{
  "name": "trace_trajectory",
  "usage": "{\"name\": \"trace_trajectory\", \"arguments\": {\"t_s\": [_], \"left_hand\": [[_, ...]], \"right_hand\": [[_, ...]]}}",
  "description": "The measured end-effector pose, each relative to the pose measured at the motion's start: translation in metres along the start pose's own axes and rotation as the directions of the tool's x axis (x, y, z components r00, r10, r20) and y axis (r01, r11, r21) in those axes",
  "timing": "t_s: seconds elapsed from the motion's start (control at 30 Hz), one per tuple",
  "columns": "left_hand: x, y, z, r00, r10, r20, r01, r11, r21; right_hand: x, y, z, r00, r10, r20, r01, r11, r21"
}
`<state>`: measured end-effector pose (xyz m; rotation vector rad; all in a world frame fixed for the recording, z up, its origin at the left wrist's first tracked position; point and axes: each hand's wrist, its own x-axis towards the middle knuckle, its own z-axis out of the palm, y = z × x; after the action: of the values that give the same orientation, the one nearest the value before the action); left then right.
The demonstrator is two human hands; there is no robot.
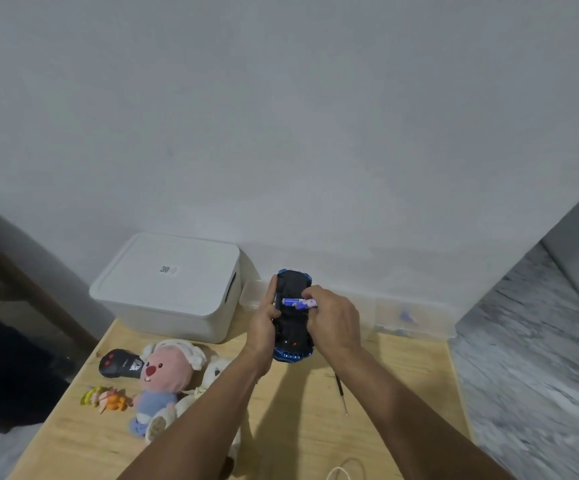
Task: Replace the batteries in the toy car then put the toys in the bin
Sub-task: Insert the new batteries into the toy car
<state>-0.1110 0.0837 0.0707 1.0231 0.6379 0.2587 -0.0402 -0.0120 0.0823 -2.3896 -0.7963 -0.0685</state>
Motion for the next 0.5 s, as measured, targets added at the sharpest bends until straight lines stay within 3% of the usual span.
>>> {"name": "trace_trajectory", "arguments": {"t_s": [0.2,0.43,0.5], "left_hand": [[0.0,-0.003,0.01,0.997,-0.081,0.021,0.082,0.996,-0.04],[0.003,-0.004,0.01,0.989,-0.142,0.037,0.144,0.987,-0.065],[0.005,-0.001,0.01,0.987,-0.15,0.063,0.153,0.987,-0.054]], "right_hand": [[0.004,0.002,-0.003,0.994,0.02,0.109,0.001,0.983,-0.183],[0.003,0.013,0.009,0.978,0.205,0.038,-0.209,0.96,0.187],[0.006,0.013,0.004,0.982,0.17,0.082,-0.183,0.962,0.202]]}}
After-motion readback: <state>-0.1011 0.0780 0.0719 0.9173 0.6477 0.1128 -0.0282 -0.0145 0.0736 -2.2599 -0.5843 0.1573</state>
